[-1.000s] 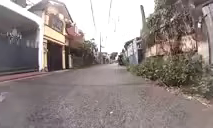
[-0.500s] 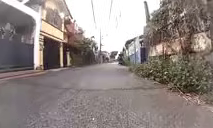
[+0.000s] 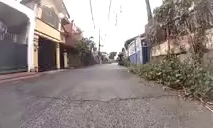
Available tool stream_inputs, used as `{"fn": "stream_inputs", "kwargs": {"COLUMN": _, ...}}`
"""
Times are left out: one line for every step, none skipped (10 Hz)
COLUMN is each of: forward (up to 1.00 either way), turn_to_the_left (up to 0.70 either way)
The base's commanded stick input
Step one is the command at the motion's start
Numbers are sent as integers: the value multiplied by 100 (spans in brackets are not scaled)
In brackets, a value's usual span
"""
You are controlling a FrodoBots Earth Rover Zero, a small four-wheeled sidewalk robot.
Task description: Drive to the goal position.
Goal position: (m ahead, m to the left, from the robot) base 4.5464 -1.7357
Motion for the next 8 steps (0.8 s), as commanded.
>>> {"fn": "stream_inputs", "kwargs": {"forward": 100, "turn_to_the_left": 0}}
{"fn": "stream_inputs", "kwargs": {"forward": 100, "turn_to_the_left": 0}}
{"fn": "stream_inputs", "kwargs": {"forward": 100, "turn_to_the_left": 0}}
{"fn": "stream_inputs", "kwargs": {"forward": 100, "turn_to_the_left": 0}}
{"fn": "stream_inputs", "kwargs": {"forward": 100, "turn_to_the_left": 0}}
{"fn": "stream_inputs", "kwargs": {"forward": 100, "turn_to_the_left": 0}}
{"fn": "stream_inputs", "kwargs": {"forward": 100, "turn_to_the_left": 0}}
{"fn": "stream_inputs", "kwargs": {"forward": 100, "turn_to_the_left": 0}}
